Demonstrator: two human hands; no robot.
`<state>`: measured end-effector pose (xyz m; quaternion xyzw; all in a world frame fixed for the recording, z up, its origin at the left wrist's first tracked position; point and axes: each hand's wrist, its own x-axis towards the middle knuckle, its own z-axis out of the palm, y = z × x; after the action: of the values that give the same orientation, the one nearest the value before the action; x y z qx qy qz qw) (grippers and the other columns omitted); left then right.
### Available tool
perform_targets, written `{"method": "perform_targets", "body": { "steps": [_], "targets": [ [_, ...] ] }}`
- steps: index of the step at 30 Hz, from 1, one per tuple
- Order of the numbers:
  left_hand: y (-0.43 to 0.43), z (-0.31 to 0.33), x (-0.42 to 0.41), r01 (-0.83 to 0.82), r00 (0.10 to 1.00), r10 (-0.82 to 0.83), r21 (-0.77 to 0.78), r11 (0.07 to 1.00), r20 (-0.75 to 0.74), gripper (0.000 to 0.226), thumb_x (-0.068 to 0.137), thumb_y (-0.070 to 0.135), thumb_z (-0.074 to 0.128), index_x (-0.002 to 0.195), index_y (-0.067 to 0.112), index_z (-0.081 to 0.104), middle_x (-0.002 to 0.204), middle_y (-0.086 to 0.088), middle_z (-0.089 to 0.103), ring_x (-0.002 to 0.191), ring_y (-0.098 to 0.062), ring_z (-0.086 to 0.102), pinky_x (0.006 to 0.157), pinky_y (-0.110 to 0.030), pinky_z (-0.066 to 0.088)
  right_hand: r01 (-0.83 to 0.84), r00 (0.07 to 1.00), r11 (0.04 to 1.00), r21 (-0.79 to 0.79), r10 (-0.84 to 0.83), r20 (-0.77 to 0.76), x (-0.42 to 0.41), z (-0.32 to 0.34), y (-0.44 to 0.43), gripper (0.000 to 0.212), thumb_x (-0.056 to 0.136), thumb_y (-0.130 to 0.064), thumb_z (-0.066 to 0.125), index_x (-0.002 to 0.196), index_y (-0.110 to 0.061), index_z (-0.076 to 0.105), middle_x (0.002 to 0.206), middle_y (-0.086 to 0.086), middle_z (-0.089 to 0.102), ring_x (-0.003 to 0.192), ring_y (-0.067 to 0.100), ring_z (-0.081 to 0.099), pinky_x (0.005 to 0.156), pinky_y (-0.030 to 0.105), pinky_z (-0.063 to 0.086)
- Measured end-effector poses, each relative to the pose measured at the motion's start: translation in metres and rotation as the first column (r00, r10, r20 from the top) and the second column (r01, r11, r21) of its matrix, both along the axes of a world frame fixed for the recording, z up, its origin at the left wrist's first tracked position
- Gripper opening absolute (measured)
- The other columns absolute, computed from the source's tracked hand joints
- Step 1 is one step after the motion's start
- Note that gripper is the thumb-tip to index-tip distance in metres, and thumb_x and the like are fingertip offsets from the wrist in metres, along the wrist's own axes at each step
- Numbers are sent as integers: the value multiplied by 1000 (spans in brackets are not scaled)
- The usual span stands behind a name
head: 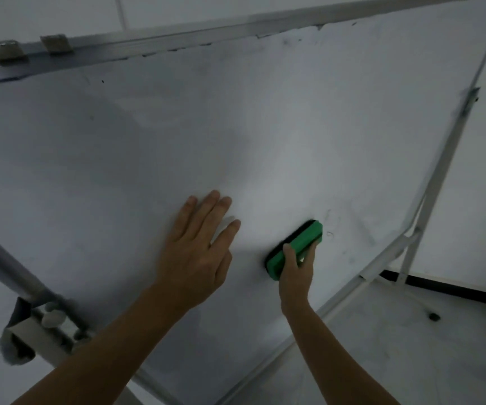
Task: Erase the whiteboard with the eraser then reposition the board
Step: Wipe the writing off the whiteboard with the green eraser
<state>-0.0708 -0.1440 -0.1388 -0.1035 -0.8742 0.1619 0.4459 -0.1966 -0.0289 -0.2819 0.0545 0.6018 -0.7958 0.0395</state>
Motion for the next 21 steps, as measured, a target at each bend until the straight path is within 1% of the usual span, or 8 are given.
{"method": "perform_targets", "body": {
  "steps": [3, 7, 9, 12, 15, 17, 19, 21],
  "targets": [
    [4, -1, -6, 20, 1000, -20, 3, 1000, 3, 31, 81, 3, 54, 107, 0, 71, 132, -25, 55, 130, -39, 46, 110, -56, 31, -39, 990, 985, 166, 16, 138, 16, -46, 0, 74, 94, -35, 57, 151, -40, 11, 134, -1, 45, 114, 21, 48, 93, 37, 44],
    [12, -1, -19, 47, 999, -47, 30, 998, 5, 32, 85, 5, 47, 106, 0, 71, 131, -25, 56, 130, -40, 46, 109, -56, 32, -101, 732, 967, -232, 230, 642, -11, -53, 16, 63, 86, -39, 66, 139, -15, 42, 124, 16, 55, 101, 35, 58, 66, 41, 53],
    [17, -1, -24, 56, 998, -56, 33, 998, 4, 32, 85, 5, 47, 106, -1, 70, 131, -25, 56, 130, -41, 46, 109, -57, 32, -35, 781, 964, -265, 192, 594, -27, -33, 18, 61, 87, -39, 66, 138, -13, 42, 121, 14, 55, 100, 32, 57, 68, 41, 52],
    [27, -2, -38, 52, 999, -53, 41, 998, 8, 31, 83, 3, 49, 106, -2, 70, 131, -26, 55, 130, -41, 45, 109, -57, 32, -37, 973, 992, -124, 64, 220, -44, -1, 22, 70, 90, -38, 63, 149, -32, 25, 134, -1, 47, 116, 25, 50, 93, 45, 50],
    [43, -4, -55, -6, 1000, 6, 60, 998, -2, 31, 83, 2, 51, 107, -3, 69, 132, -26, 55, 131, -41, 44, 110, -56, 31, -68, 998, 996, 57, 69, -10, -42, -14, 27, 78, 92, -38, 59, 152, -41, 8, 142, -8, 40, 125, 17, 44, 101, 39, 44],
    [47, -5, -58, -35, 999, 35, 74, 997, 1, 32, 80, 1, 54, 109, -3, 69, 133, -26, 54, 132, -40, 42, 111, -55, 30, -106, 986, 988, 110, 90, 141, -41, -49, 32, 77, 93, -37, 59, 153, -36, 10, 141, -1, 42, 123, 23, 47, 95, 38, 46],
    [50, -7, -60, -62, 998, 61, 75, 995, 21, 34, 79, 2, 55, 110, -2, 68, 134, -26, 53, 133, -40, 40, 112, -55, 29, -143, 840, 987, -75, 161, 518, -50, -69, 39, 70, 91, -33, 62, 150, -21, 26, 131, 12, 50, 113, 32, 53, 89, 43, 49],
    [57, -9, -64, -98, 994, 95, 66, 993, 46, 34, 82, 5, 52, 112, -2, 67, 136, -26, 51, 134, -40, 39, 112, -55, 29, -131, 772, 974, -184, 217, 598, -66, -61, 47, 62, 91, -30, 63, 144, -12, 35, 117, 13, 53, 101, 33, 55, 82, 42, 50]
  ]
}}
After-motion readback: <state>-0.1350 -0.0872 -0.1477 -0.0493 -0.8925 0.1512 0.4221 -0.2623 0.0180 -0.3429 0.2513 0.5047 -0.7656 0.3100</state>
